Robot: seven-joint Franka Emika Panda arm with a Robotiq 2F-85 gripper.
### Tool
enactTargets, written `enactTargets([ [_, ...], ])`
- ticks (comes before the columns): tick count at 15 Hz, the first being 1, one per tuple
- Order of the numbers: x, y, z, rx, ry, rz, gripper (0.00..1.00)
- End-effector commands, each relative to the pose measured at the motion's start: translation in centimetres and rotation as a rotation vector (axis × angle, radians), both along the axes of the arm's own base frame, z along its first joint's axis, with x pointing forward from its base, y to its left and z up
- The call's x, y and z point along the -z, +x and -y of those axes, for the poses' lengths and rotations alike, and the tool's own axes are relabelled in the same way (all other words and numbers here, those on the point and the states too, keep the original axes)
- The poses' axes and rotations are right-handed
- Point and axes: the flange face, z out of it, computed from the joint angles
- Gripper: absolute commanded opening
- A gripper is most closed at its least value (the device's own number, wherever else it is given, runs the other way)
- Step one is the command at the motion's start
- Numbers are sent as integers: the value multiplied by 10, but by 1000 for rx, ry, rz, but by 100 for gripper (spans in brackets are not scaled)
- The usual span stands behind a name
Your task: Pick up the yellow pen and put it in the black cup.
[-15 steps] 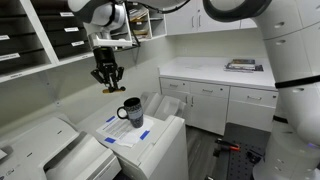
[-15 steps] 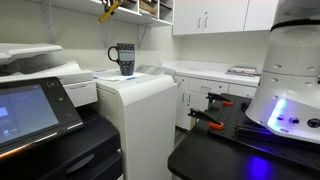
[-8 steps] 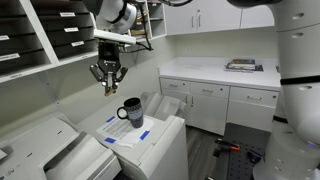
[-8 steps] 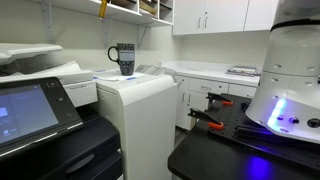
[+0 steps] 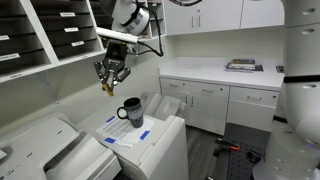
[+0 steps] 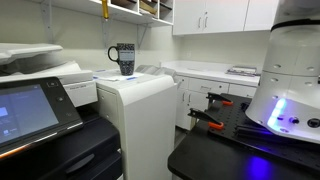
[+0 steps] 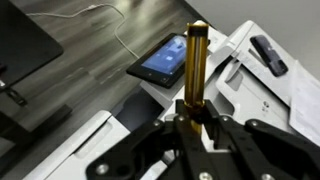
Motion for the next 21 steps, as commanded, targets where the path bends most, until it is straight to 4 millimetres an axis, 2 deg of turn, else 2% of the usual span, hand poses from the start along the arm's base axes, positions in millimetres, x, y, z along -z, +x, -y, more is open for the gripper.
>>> enactTargets([
  [1, 2, -3, 20, 159, 111, -40, 5],
  [5, 14, 2, 47, 305, 260, -70, 5],
  [9, 35, -1, 64, 431, 364, -92, 5],
  [14, 60, -15, 80, 547, 393, -109, 5],
  [21, 73, -43, 92, 641, 399, -120, 5],
])
